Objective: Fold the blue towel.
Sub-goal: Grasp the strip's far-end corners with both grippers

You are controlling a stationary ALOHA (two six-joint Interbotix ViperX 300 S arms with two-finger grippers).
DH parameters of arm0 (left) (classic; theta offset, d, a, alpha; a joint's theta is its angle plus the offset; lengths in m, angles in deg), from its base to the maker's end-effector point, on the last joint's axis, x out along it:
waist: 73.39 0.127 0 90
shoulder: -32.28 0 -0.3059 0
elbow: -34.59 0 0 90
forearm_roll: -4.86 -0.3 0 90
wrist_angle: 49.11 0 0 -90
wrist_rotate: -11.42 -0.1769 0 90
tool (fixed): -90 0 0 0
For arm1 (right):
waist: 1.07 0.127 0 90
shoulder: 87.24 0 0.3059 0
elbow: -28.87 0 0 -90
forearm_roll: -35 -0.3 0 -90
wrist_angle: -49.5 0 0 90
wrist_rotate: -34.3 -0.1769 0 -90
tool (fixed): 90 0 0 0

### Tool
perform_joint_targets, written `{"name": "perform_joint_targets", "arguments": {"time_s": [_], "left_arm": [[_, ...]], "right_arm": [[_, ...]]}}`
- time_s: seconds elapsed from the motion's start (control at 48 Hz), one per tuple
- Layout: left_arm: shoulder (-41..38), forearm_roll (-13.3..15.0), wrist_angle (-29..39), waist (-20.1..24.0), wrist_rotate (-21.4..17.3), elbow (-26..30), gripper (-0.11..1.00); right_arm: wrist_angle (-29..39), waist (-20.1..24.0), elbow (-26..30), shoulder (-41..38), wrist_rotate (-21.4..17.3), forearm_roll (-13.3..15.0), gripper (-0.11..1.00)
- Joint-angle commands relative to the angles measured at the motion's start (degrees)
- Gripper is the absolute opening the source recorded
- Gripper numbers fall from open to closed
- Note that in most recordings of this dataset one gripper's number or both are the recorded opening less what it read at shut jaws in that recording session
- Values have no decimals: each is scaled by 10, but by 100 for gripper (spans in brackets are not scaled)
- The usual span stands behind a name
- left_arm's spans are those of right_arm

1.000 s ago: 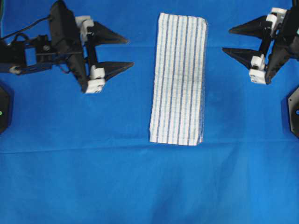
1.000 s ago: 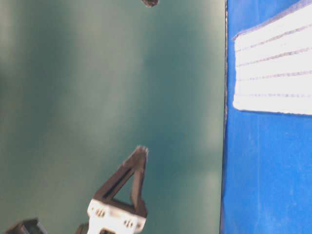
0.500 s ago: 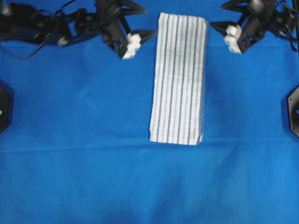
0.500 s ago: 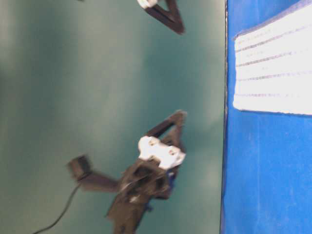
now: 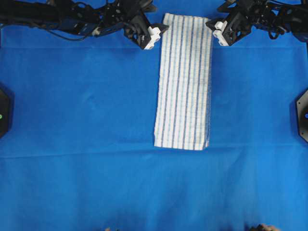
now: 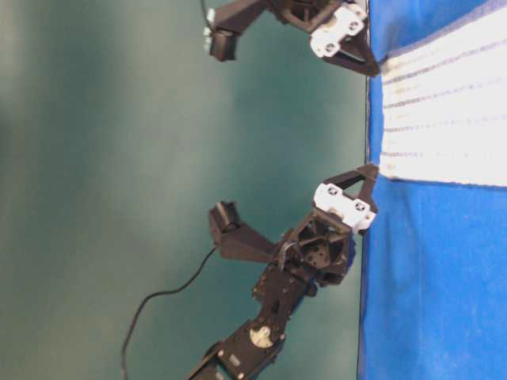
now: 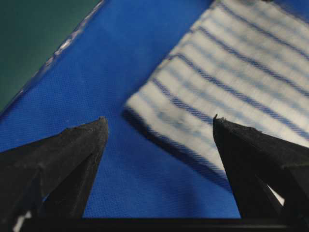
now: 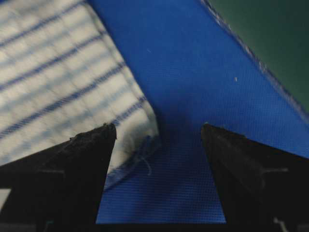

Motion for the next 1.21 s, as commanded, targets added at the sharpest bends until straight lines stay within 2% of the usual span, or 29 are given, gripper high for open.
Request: {"name": "perform_joint_targets", "arguments": {"time_s": [0.0,0.25,0.354,0.437,0.562,0.646,0.708,0.979,1.187], "left_arm": [[-1,0,18,4,1,29,92],[-27,-1,67,9,1,69,90],[-32,0,79,8,1,73,84],[-34,0,79,3,-1,73,70],[-39,-1,76,-4,-5,76,34],[-39,0,77,-4,-11,76,13],[-38,-1,77,-4,-13,75,2],[-19,0,85,-3,-14,72,1],[17,-1,92,5,-33,73,1]], "right_arm": [[-9,-4,16,-10,1,0,69],[-7,-5,29,-36,1,0,68],[-6,-4,27,-36,2,0,62],[-5,0,25,-35,3,1,45],[-4,8,24,-35,3,2,9],[-4,10,24,-35,3,2,8],[-4,10,24,-35,2,2,8],[-4,9,25,-23,2,2,8],[5,7,25,15,2,2,8]]}}
